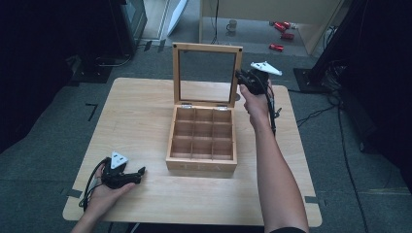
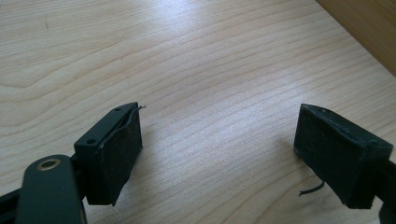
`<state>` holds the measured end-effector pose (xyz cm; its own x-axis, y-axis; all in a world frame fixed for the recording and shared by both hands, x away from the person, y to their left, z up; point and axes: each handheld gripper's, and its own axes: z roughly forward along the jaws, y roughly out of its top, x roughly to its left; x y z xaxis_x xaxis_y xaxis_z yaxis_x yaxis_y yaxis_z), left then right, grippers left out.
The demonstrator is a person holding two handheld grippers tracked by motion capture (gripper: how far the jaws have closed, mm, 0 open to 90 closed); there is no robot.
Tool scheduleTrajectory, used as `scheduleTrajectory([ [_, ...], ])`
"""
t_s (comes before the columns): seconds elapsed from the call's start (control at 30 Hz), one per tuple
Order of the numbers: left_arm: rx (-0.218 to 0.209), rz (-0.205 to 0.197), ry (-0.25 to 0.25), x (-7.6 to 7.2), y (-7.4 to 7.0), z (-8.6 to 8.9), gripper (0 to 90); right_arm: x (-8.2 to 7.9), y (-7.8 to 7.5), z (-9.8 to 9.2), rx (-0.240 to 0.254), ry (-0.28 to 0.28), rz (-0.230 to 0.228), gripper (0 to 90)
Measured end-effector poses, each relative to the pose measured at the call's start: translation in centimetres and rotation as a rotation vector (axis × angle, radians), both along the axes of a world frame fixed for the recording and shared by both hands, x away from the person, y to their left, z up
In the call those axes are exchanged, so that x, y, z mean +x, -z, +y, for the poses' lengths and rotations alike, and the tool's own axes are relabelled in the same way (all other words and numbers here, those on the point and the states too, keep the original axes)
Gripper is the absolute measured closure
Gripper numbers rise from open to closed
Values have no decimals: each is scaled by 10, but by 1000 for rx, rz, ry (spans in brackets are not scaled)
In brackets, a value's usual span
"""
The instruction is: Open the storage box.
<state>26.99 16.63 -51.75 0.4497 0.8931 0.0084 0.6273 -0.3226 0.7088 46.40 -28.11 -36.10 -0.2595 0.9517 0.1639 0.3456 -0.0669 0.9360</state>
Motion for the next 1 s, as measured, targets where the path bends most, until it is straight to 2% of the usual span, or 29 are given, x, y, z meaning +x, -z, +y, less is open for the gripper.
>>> scheduleTrajectory([
  [0.67, -3, -2, -3, 0, 0, 0, 155, -5, -3, 2, -4, -23, -10, 737],
  [1.0, 2, -1, 0, 0, 0, 0, 156, -19, 0, -3, -10, -34, -12, 695],
])
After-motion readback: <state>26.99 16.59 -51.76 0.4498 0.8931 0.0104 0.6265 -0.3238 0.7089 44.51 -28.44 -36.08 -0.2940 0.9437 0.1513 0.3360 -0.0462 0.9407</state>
